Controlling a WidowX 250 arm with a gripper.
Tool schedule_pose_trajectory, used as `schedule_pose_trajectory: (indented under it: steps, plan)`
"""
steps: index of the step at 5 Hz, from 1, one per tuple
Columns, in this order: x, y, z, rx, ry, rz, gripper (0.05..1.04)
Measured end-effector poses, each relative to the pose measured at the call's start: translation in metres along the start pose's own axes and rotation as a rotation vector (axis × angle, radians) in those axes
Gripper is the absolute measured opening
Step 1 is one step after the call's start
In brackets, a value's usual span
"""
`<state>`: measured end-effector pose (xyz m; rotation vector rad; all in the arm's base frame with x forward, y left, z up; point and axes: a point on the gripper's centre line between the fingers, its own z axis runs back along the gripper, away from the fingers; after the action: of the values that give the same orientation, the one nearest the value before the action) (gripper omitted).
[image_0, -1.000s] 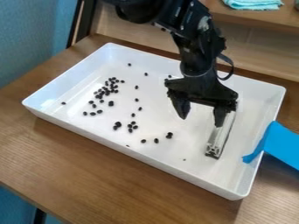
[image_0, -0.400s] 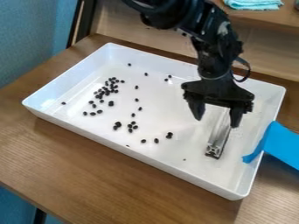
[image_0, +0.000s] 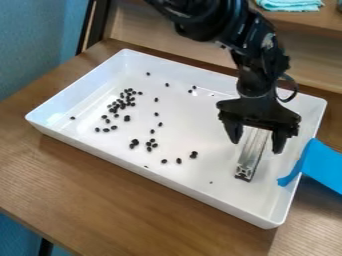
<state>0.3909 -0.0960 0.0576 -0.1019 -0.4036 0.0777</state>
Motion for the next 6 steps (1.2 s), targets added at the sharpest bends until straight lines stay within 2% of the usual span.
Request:
schedule_pose_trajectory:
  steps: [1,2,3,4,6]
  plan:
    - [-0.003,0.001,-0.011,0.011,0.017,0.007,0.952]
    - [-0.004,0.003,-0.013,0.014,-0.002,0.021,0.667]
    - [-0.01,0.005,-0.015,0.021,0.01,0.026,0.399]
    - [-0.019,0.014,-0.011,0.026,0.019,0.005,0.389]
    - [-0.025,0.063,-0.003,0.071,0.016,0.018,0.389]
